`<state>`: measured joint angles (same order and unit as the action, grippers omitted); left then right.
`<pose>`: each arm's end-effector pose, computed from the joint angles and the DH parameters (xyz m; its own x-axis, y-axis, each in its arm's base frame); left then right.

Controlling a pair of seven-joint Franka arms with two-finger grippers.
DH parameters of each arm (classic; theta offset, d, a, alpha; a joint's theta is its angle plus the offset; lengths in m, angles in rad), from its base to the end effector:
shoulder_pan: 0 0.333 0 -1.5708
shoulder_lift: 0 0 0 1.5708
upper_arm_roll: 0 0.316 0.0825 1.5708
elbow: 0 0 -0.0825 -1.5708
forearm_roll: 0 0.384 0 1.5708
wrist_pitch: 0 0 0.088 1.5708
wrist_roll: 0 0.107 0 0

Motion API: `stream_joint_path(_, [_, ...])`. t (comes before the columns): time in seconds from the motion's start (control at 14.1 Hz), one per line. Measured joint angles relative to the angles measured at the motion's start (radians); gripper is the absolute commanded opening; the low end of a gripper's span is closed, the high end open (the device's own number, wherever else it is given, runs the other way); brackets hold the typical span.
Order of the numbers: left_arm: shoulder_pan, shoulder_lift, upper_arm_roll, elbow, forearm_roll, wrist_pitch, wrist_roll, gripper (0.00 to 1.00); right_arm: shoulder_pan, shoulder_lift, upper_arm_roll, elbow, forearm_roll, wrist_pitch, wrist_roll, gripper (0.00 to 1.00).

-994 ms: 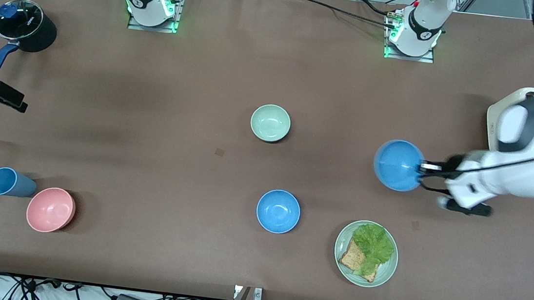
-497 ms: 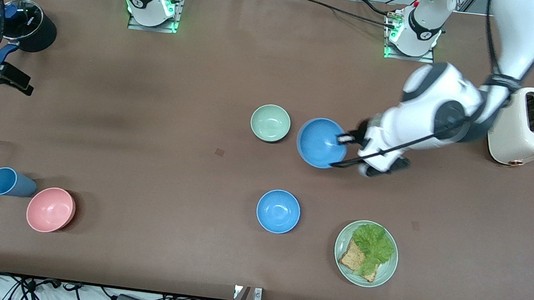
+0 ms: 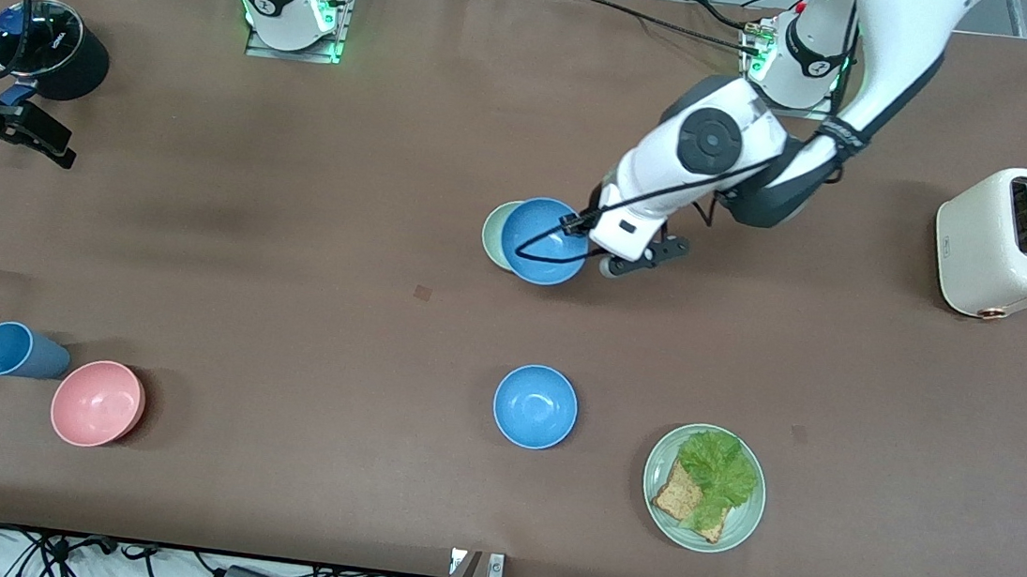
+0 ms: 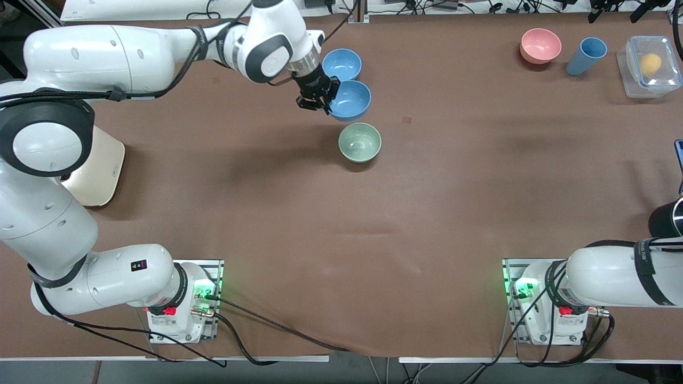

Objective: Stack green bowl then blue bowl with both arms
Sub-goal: 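Carry the blue bowl with the left gripper over the green bowl, then lower the blue bowl into the green bowl and open the left gripper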

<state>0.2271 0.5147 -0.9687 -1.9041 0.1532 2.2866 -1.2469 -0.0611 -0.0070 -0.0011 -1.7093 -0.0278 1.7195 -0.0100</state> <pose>0.4945 -0.3861 0.3419 0.8662 0.4371 -0.2421 0.4839 -0.8547 0.1881 0.5604 -0.0375 0.5756 0.9987 -0.0481 0.0169 -0.0485 -0.9984 0.0277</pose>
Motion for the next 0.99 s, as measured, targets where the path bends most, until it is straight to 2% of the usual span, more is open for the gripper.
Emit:
stream_joint_path(0.43, [-0.113,0.041,0.097,-0.034,0.054,0.09,-0.038,0.0,0.0,0.0,0.0,-0.004,0.0,0.0,-0.002,1.0])
stream_joint_path(0.85, [-0.141,0.058,0.109,-0.075,0.063,0.137,-0.042,0.0,0.0,0.0,0.0,-0.006,0.0,0.0,-0.003,1.0])
stream_joint_path(0.92, [-0.147,0.058,0.111,-0.08,0.063,0.141,-0.042,0.01,0.0,0.0,0.0,-0.006,0.0,0.0,-0.003,1.0])
stream_joint_path(0.99, [-0.155,0.058,0.115,-0.083,0.063,0.151,-0.042,0.09,0.0,0.0,0.0,-0.006,0.0,0.0,-0.003,1.0])
